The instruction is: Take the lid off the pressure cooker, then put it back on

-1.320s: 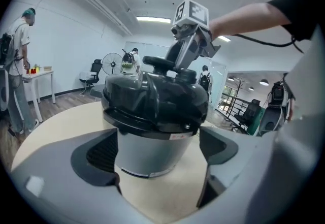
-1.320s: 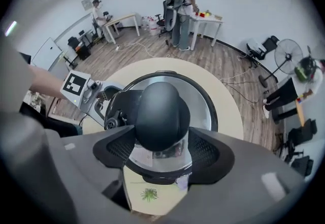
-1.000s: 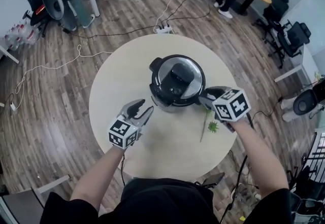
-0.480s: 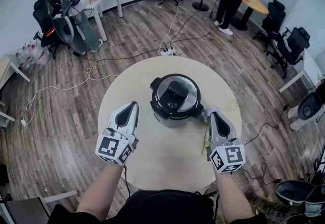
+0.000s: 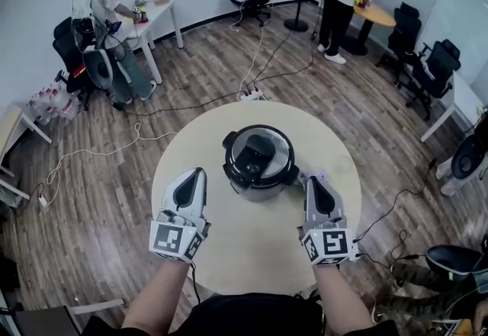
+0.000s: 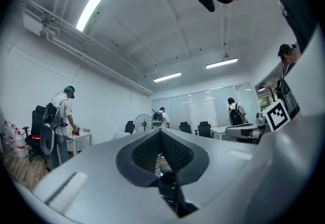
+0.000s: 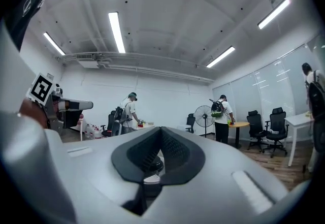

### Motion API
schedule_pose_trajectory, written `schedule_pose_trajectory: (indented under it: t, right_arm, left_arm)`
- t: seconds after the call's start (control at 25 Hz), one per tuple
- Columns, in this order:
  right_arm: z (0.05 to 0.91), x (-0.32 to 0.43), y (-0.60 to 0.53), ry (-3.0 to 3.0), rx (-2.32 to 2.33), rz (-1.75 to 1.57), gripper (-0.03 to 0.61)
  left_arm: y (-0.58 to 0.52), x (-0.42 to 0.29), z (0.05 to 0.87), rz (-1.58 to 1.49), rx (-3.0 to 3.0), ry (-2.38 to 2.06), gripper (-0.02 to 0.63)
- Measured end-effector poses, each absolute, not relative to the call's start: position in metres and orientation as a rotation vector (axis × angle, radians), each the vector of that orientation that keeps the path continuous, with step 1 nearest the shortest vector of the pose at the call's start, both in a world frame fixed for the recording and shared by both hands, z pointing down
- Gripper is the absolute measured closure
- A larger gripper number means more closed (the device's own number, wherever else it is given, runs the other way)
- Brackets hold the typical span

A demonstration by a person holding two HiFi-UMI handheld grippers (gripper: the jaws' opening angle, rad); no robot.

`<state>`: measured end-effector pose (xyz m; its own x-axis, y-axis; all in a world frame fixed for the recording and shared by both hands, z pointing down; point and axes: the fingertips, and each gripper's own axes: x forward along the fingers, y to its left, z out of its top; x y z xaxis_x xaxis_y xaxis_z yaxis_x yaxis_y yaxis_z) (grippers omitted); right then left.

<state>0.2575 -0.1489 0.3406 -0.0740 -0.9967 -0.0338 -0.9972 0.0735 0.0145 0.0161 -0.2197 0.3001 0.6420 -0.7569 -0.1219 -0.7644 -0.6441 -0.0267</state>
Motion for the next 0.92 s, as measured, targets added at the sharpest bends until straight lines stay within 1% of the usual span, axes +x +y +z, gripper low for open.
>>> schedule_pose_trajectory:
  t: [0.6,0.92]
  right_arm:
    - [0.331,0.252,-0.143,2.296,-2.103,0.108,0.572]
    - [0.323,0.27,-0.145,2.274,-2.114,0.088,0.572]
  left_arm:
    - [-0.208,0.029,0.296,0.093,-2.762,1.254,0.614]
    - [-0.209,0.042,0.288,0.079,-2.764,1.263,0.614]
